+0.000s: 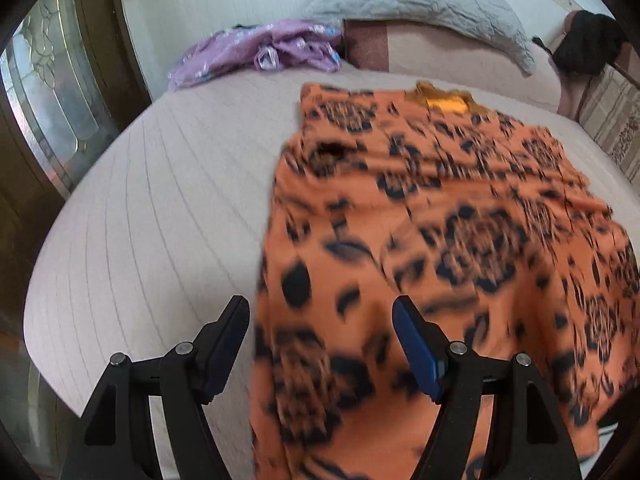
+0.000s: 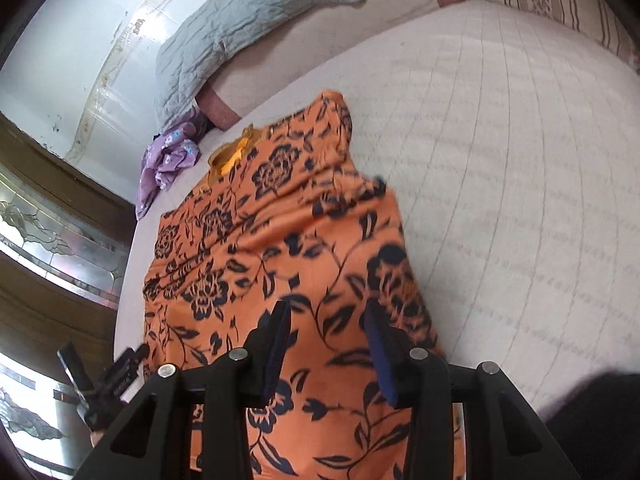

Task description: Fold small clothes

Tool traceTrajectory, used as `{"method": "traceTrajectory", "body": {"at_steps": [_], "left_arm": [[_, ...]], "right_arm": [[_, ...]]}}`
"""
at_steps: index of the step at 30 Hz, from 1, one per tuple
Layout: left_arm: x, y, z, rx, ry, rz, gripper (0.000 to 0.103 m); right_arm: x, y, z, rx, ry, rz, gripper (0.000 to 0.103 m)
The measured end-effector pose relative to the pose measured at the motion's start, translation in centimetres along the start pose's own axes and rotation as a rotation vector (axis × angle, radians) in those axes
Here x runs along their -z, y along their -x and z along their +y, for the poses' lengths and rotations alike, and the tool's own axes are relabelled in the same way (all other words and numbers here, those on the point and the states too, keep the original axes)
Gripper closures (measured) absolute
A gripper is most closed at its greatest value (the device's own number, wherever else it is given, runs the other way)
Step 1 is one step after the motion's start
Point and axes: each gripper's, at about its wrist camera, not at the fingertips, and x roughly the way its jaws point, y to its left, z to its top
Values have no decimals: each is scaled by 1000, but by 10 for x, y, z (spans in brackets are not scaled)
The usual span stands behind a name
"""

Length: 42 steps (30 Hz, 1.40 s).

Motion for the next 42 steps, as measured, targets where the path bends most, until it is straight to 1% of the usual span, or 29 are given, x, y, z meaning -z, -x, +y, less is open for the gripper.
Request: {"method": "traceTrajectory", "body": {"at_steps": [3,5,8,10,12,15,17,20,22,25,27,28,30,32,33,36,38,42], "left_arm": [[15,3,-8,-28,-33,12,28],[21,7,-11,-43,-40,7,28],[28,13,-8,-48,-23,-9,28],[32,16,-5,-51,-4,-13,28],[37,16,-1,-68,22,-3,28],[43,15,-1,-65,32,14,28],[46,14,-3,-90,32,14,24],[45,14,0,-83,60,27,24],[46,14,1,-77,75,33,24],[46,21,0,-50,90,28,25],[42,27,-1,-31,97,8,25],[39,32,-2,-37,98,-12,25],[34,37,-6,-70,77,-38,25],[30,42,-10,-120,40,-55,23],[28,42,-9,-127,35,-51,23],[28,40,-1,-146,65,-7,22],[30,38,10,-155,109,20,22],[36,38,19,-197,127,29,22]], "right_arm": [[10,-8,6,13,33,30,60],[16,-12,9,10,46,54,60],[24,-12,10,10,72,55,60],[27,-11,8,-7,69,58,60],[28,-9,5,-28,54,62,60],[30,-11,6,-44,56,73,60],[33,-16,11,-42,79,98,60],[41,-28,14,-12,110,154,60],[42,-27,16,-7,130,150,60],[42,-24,12,-30,114,158,60],[38,-18,10,-39,98,127,60],[35,-14,9,-45,89,103,60],[29,-8,6,-54,71,67,58],[22,-1,1,-35,52,6,54],[19,2,0,-16,49,-19,50],[9,11,-9,42,30,-95,48],[2,13,-17,42,0,-111,46],[-6,9,-25,24,-37,-104,46]]}}
